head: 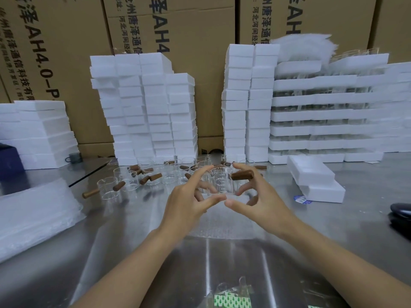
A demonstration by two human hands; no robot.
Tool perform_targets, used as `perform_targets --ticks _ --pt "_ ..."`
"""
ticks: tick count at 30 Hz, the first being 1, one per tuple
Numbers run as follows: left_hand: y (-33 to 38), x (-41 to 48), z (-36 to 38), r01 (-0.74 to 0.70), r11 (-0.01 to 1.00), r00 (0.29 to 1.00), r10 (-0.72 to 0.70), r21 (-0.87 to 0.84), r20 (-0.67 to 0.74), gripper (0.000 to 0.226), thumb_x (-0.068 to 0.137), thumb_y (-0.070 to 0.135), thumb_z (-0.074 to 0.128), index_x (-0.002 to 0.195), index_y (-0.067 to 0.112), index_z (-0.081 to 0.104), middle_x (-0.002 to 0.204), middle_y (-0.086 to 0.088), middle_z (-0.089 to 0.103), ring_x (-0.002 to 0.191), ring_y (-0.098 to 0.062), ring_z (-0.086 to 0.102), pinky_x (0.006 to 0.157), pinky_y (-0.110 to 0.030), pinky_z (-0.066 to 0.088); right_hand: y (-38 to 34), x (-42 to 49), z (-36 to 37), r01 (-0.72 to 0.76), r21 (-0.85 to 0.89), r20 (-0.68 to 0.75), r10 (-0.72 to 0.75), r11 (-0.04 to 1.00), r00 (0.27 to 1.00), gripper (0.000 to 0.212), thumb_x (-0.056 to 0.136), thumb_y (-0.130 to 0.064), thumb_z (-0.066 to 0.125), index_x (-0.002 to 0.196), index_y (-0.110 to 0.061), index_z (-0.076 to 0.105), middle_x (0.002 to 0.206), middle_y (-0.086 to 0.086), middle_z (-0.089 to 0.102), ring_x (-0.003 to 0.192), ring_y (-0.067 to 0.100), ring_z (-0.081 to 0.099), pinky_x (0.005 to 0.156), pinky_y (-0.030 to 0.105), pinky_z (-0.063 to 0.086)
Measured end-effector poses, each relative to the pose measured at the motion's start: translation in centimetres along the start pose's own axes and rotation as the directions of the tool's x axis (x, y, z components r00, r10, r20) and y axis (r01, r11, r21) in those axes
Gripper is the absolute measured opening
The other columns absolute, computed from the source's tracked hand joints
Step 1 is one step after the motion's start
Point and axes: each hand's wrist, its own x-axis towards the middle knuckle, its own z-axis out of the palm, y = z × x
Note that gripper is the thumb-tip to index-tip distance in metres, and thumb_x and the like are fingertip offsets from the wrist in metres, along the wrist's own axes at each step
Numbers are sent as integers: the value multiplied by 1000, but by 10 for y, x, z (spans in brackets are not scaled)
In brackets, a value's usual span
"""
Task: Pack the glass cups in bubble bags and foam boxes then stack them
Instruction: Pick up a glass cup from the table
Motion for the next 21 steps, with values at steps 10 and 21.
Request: perform_targets --ticks 10,21 --pt "6 -1 3 12 1000 998 -12 -10 55 80 78 86 72 147 72 35 112 32 68 70 -9 71 65 -18 56 10 4 5 48 -19 -42 -48 999 998 60 85 -49 83 136 -54 51 135 -26 55 107 8 66 69 21 59" --pt "5 0 1 -3 990 999 -2 144 34 68 86 69 74 146 64 42 127 31 53 99 -5 64 72 -18 47 11 3 -4 88 -159 -47 -97 983 994 65 86 -36 85 142 -45 54 132 -21 56 111 8 61 84 20 52"
